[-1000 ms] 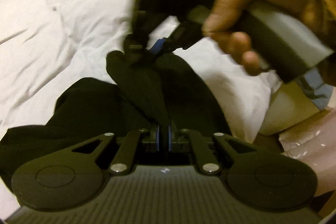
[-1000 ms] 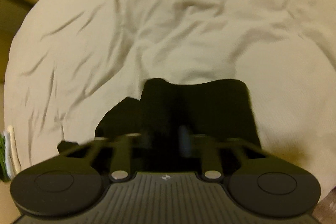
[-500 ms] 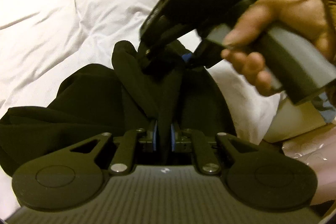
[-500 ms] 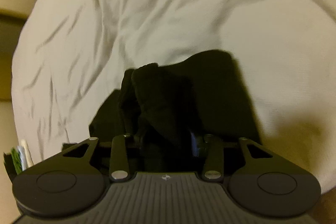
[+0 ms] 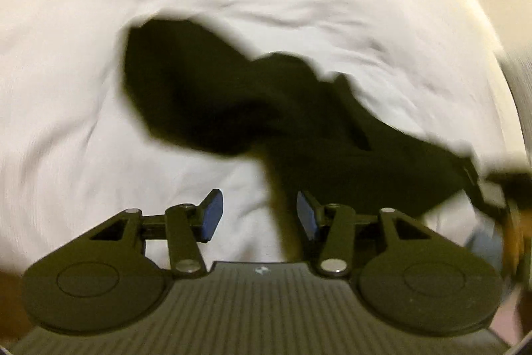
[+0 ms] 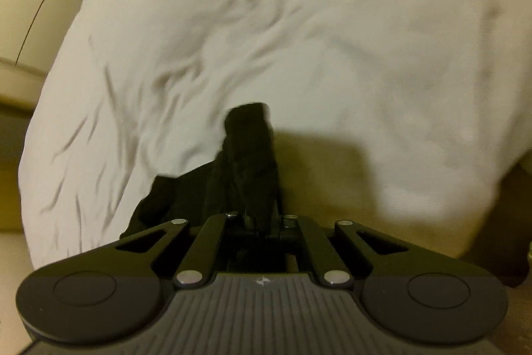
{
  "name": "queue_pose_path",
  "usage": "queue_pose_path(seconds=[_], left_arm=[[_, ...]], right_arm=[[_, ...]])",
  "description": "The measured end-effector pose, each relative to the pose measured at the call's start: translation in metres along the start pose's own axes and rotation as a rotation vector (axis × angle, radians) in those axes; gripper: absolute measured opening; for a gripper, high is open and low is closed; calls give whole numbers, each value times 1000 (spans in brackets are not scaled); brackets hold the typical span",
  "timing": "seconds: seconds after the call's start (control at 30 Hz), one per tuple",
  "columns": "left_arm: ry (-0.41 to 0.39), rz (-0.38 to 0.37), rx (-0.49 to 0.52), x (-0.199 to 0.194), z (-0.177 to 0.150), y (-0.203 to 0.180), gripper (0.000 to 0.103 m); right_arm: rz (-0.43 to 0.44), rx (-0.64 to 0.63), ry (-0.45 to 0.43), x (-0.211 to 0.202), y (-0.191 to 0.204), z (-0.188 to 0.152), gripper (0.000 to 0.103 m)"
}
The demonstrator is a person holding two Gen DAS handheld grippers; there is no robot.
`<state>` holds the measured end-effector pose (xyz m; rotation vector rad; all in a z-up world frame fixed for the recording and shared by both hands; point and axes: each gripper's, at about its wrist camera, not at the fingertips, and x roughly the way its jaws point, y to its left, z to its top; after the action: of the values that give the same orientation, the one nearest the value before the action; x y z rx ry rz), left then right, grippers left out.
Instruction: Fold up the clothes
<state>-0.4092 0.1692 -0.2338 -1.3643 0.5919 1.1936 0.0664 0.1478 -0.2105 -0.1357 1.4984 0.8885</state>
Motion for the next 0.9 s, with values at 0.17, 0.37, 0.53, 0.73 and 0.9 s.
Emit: queue_pose_path(seconds=[0.17, 0.37, 0.53, 0.73, 0.9], left_arm=[[-89, 11, -243, 26, 21, 32, 48], [-187, -136, -423, 34, 44, 34, 73], [-157, -136, -446, 63, 72, 17, 93], [-58, -34, -345, 106, 98, 7, 12], [-221, -77, -241, 32, 141, -9, 5]], right_arm=[[-40, 58, -81, -32, -37, 15, 1], [-31, 45, -75, -31, -50, 26, 1], [-32, 52, -64, -23, -49, 26, 3], [37, 114, -21, -11, -52, 28, 7], [254, -14, -78, -38, 1, 33, 4]])
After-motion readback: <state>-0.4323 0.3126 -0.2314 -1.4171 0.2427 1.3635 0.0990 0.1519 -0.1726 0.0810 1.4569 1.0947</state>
